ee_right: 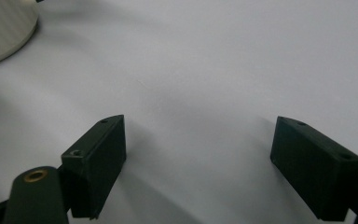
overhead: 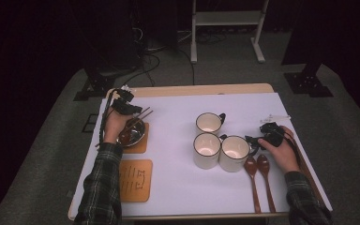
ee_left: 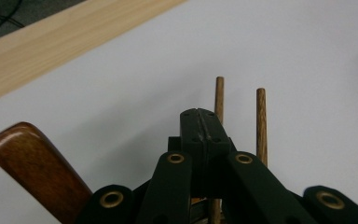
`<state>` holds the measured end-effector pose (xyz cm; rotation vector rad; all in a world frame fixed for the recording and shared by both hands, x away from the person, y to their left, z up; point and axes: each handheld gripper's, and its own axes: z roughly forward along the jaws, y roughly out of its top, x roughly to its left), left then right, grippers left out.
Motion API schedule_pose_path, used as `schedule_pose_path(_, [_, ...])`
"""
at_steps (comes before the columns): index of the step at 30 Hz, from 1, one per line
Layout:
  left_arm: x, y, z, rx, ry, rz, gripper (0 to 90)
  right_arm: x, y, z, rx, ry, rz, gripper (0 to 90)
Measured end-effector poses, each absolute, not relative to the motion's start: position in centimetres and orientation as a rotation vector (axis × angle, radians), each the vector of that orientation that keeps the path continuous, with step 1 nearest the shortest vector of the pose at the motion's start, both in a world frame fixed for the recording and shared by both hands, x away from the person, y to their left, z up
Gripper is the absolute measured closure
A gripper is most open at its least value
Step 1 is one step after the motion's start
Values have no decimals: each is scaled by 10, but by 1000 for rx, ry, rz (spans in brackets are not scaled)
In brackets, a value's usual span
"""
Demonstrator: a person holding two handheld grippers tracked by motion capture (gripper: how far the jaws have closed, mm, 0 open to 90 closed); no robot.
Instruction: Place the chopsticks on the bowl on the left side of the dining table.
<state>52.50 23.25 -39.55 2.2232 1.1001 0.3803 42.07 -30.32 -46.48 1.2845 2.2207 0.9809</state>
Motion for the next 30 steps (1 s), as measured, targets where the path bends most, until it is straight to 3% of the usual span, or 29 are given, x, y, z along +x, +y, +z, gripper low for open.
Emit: schedule_pose_path(30, [496, 203, -392, 2320, 969, 308, 900, 421, -303, -465, 1285, 2220, 980, 167])
